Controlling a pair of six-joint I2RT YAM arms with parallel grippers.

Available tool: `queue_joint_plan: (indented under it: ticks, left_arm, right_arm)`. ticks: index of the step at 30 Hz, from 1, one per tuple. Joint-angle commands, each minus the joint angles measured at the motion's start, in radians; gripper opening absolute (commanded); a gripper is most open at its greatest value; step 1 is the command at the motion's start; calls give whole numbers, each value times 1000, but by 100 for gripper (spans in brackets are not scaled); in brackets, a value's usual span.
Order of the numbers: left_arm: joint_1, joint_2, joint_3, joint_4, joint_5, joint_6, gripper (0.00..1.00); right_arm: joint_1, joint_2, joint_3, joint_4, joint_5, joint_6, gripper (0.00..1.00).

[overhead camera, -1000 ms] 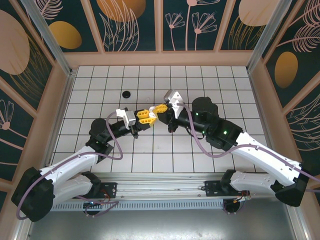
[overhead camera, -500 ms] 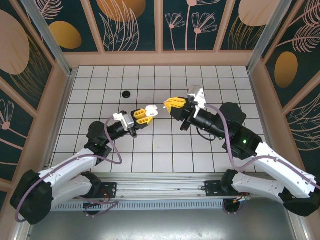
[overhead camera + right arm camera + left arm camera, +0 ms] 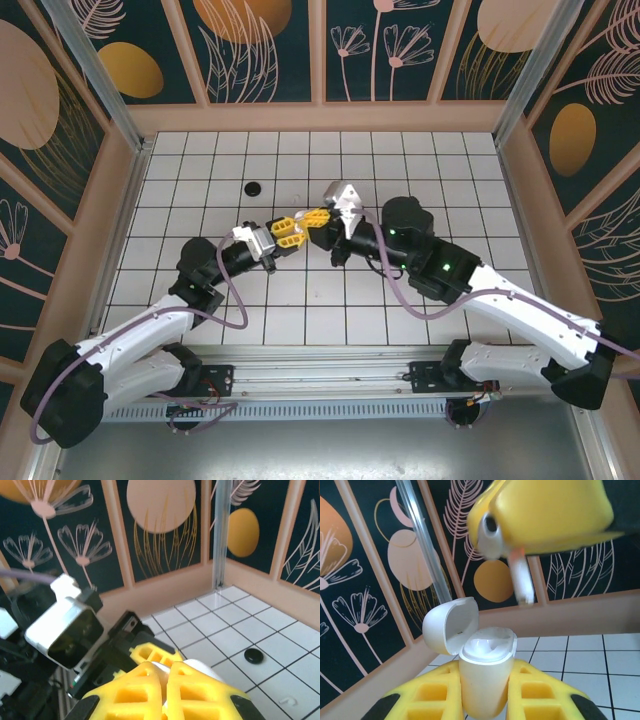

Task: Insert wireless bluetooth earbuds into charging case

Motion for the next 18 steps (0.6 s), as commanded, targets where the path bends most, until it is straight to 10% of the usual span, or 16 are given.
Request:
queue_joint_plan:
  ticks: [1,18]
  left_arm:
    - [3,6,33,-11,53,19,0]
    - [3,-7,7,25,39,-18,0]
  right_arm:
    - [11,19,61,-34,14,-90,6]
    - [16,-4,45,-59,80,-169,4]
